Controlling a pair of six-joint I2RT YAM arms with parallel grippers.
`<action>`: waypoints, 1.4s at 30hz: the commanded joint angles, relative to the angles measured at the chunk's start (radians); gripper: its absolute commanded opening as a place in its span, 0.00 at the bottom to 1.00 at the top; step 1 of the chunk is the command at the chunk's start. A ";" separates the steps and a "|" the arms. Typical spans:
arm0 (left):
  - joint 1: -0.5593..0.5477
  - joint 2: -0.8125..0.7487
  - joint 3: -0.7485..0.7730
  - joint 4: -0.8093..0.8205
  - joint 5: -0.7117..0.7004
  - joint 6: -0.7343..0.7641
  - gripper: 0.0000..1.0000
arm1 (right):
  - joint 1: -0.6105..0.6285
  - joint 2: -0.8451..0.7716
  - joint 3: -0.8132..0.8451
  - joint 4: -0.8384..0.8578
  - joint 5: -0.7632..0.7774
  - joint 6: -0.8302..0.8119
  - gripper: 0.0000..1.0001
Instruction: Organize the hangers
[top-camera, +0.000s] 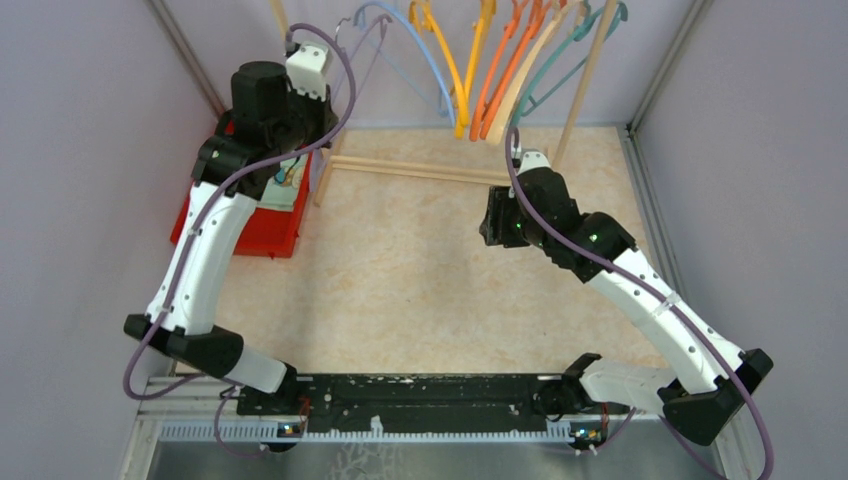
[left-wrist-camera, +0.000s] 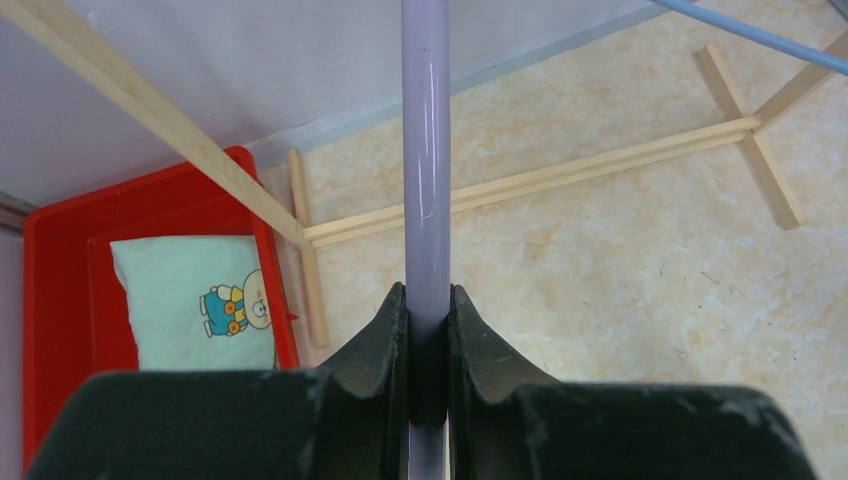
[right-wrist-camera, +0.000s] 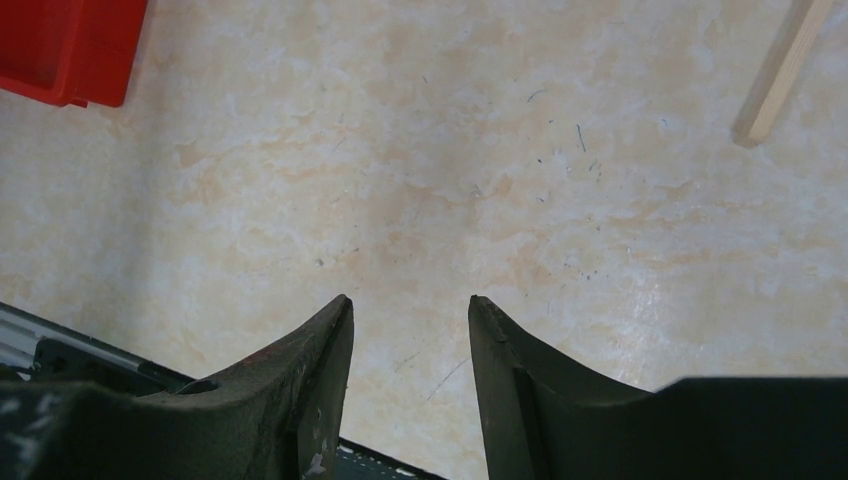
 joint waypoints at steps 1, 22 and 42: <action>0.010 -0.112 -0.026 0.003 -0.085 0.005 0.00 | -0.009 -0.004 0.029 0.036 -0.012 -0.005 0.47; 0.027 -0.095 0.002 0.157 -0.233 0.077 0.00 | -0.010 0.048 0.048 0.046 -0.053 -0.020 0.47; 0.038 0.226 0.276 0.290 0.001 -0.009 0.00 | -0.038 0.020 0.016 0.053 -0.036 -0.022 0.47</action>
